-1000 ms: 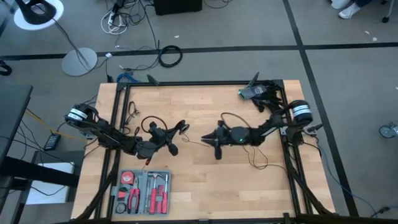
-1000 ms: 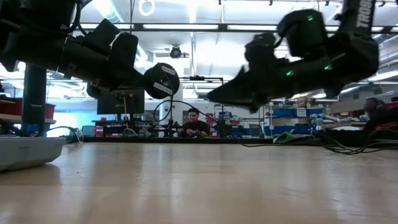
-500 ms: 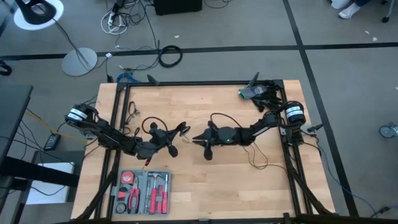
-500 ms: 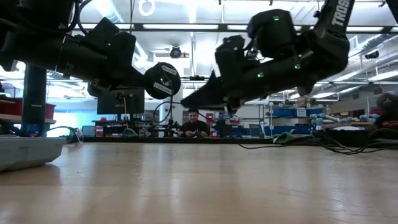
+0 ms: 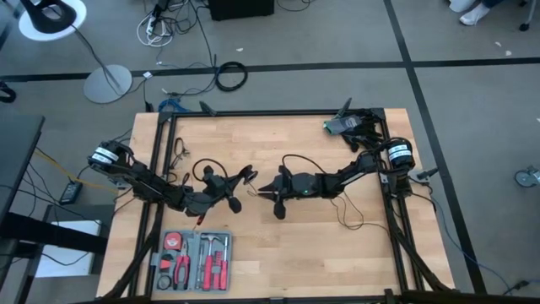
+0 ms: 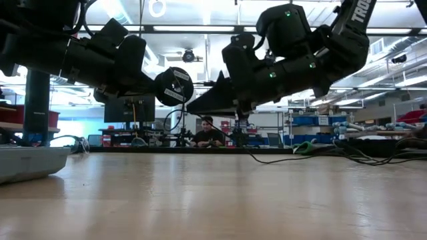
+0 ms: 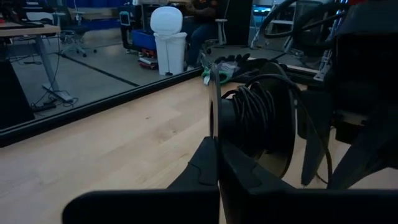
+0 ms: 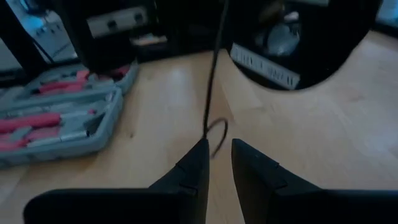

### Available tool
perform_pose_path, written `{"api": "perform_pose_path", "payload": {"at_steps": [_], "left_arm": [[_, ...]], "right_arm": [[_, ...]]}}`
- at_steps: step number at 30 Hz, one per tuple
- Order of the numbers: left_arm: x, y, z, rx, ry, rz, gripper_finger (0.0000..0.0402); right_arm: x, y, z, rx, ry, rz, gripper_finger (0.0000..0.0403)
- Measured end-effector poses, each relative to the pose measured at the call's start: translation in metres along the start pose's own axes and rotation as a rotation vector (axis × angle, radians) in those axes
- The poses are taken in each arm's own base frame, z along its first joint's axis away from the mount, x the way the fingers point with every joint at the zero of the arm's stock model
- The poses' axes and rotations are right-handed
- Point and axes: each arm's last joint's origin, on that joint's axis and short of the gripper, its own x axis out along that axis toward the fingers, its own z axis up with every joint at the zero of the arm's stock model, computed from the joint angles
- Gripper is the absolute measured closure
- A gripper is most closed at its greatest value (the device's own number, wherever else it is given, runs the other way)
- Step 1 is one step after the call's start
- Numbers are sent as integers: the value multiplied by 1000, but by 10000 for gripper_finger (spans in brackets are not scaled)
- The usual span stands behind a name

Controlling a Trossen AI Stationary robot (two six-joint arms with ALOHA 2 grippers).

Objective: Coil cords
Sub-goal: Coil the black wire onto the spool

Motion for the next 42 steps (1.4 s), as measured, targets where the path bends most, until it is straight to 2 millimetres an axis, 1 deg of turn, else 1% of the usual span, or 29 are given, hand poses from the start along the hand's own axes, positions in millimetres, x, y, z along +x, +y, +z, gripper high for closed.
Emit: {"api": "perform_pose_path", "payload": {"at_steps": [2, 5, 9, 15, 17, 20, 21, 26, 29, 31, 33, 35, 36, 39, 42], "left_arm": [[0, 0, 0, 0, -1, 2, 401], [0, 0, 0, -3, -6, 17, 401], [0, 1, 3, -59, -32, 43, 401], [1, 0, 8, -107, -61, 44, 401], [1, 0, 8, -107, -61, 44, 401], [1, 0, 9, -119, -67, 42, 401], [1, 0, 10, -123, -70, 42, 401], [1, 0, 13, -140, -94, 57, 401], [0, 0, 17, -149, -116, 52, 401], [0, -1, 20, -157, -133, 52, 401], [0, -1, 22, -160, -145, 52, 401], [0, -1, 23, -158, -147, 54, 401], [0, -1, 23, -156, -146, 55, 401], [0, -1, 23, -159, -148, 70, 401], [1, 0, 23, -160, -150, 81, 401]], "right_arm": [[0, 0, 3, 4, -26, 5, 333], [0, 2, 1, -5, -14, 8, 332], [0, 3, -2, -14, 18, 5, 335], [0, 2, -2, -13, 9, -29, 338], [0, 2, -2, -14, 8, -31, 349], [-1, 2, -3, -15, 25, -34, 388], [-1, 1, -5, -15, 38, -36, 395], [0, 1, -8, 5, 58, -41, 400], [11, 2, -14, 29, 66, -30, 401], [27, 6, -17, 32, 76, 29, 401], [44, 11, -27, 21, 130, 92, 401], [57, 16, -39, 1, 184, 117, 402], [64, 20, -40, -5, 182, 126, 402], [77, 31, -33, -42, 141, 207, 402], [83, 35, -27, -98, 150, 248, 402]]}}
